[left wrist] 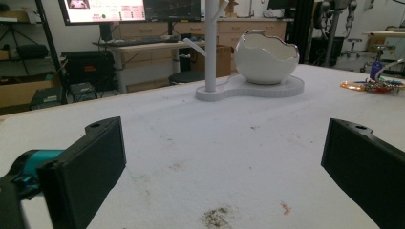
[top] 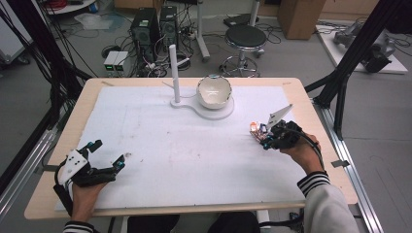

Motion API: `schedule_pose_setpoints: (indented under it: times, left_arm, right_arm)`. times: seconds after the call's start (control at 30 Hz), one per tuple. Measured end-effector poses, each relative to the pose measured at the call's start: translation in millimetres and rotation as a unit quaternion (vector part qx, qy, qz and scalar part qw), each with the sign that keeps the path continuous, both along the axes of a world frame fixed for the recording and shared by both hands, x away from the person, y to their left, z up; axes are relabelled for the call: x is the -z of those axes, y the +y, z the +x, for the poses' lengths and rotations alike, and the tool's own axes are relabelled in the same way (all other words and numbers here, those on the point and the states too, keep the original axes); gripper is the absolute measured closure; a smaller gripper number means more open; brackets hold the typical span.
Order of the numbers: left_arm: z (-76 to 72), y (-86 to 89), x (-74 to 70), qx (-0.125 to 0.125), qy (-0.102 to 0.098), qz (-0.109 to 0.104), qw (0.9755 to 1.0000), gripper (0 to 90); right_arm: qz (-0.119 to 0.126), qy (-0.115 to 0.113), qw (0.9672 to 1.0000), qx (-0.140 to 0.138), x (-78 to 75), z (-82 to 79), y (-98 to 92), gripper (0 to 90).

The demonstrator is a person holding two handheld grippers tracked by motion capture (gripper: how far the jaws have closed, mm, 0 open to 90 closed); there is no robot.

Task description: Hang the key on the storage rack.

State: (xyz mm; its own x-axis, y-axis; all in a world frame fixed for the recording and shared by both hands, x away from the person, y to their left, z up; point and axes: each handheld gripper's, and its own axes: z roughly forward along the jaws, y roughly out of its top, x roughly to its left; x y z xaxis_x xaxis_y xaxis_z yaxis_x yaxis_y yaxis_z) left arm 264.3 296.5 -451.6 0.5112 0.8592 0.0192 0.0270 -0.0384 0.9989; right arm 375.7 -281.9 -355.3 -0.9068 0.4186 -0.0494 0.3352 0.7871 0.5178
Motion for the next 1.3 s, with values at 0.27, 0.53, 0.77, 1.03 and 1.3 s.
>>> schedule_pose_setpoints:
  times: [0.27,0.53,0.77,1.03,1.3]
  left_arm:
    - [0.5,0.2,-0.1,0.000,0.001,-0.001,1.0000,1.7]
    - [4.0,1.4,-1.3,-0.001,0.017,-0.008,0.9998,1.7]
    - [11.9,1.5,-13.7,0.009,0.021,0.006,0.9997,1.7]
    - [33.9,-6.4,-56.2,0.068,0.016,0.013,0.9975,1.7]
    - [56.5,-21.1,-97.2,0.146,0.022,0.022,0.9888,1.7]
  right_arm:
    - [0.116,0.001,0.9932,0.004,-11.6,1.8,-6.0,88.3]
    - [0.207,0.008,0.9780,-0.020,-17.4,3.8,-2.6,88.3]
    - [0.252,0.008,0.9672,-0.033,-19.6,3.9,6.2,88.2]
    - [0.281,0.002,0.9581,-0.055,-23.6,2.6,20.5,88.2]
    - [0.304,-0.001,0.9487,-0.089,-31.1,-0.4,35.6,88.3]
